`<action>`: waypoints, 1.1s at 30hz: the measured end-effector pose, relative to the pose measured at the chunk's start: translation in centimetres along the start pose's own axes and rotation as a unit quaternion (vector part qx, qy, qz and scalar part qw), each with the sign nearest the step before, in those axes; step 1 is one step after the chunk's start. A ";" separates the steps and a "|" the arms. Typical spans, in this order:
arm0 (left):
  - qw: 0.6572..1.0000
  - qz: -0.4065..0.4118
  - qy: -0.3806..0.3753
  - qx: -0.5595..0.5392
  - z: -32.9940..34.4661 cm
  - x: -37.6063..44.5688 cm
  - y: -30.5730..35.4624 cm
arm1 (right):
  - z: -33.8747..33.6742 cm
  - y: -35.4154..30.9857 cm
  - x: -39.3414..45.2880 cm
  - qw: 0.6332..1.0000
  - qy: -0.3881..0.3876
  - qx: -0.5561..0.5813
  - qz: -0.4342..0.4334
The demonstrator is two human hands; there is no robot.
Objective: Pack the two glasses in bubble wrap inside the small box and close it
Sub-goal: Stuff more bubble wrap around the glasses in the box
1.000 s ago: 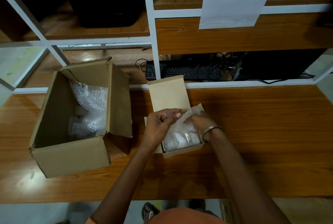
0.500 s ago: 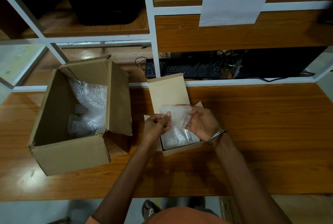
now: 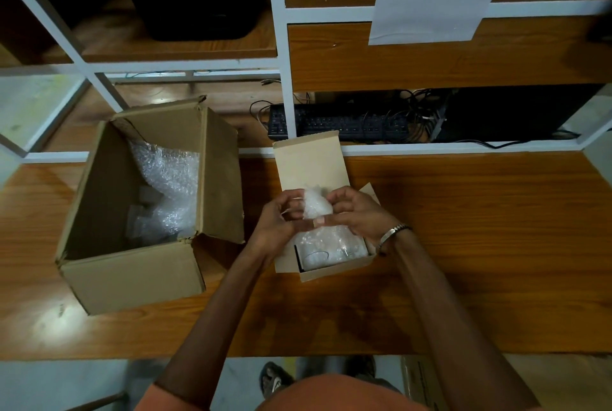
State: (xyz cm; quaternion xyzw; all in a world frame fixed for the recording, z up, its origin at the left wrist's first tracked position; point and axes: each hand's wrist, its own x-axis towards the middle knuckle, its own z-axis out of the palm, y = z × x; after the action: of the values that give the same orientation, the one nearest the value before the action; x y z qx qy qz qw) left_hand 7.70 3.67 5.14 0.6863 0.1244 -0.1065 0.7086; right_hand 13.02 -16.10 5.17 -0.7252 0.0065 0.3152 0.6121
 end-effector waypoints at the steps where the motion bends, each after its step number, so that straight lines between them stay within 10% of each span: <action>1: 1.000 0.007 -0.007 0.008 0.1 0.0 -0.1 | 0.0 -0.1 0.2 1.000 0.009 -0.029 -0.002; 10: 0.963 -0.114 0.021 0.244 1.3 0.0 -4.4 | -2.0 1.2 0.9 0.964 0.236 -0.119 -0.008; 20: 0.915 -0.043 -0.022 0.400 5.3 -1.8 -6.0 | -0.6 2.2 1.0 0.956 0.200 -0.208 -0.052; 25: 0.956 0.008 0.136 0.260 4.6 -2.4 -6.5 | 1.1 2.1 1.7 0.969 0.163 -0.174 -0.056; 33: 0.874 0.095 0.244 0.410 3.6 -2.1 -5.2 | 4.4 3.8 3.0 0.944 0.171 -0.273 -0.077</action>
State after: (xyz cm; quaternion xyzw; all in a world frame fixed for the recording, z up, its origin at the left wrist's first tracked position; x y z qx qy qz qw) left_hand 4.16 -0.16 0.93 0.9280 0.1726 0.0909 0.3176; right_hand 11.90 -11.98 0.23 -0.9058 -0.0310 0.1276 0.4028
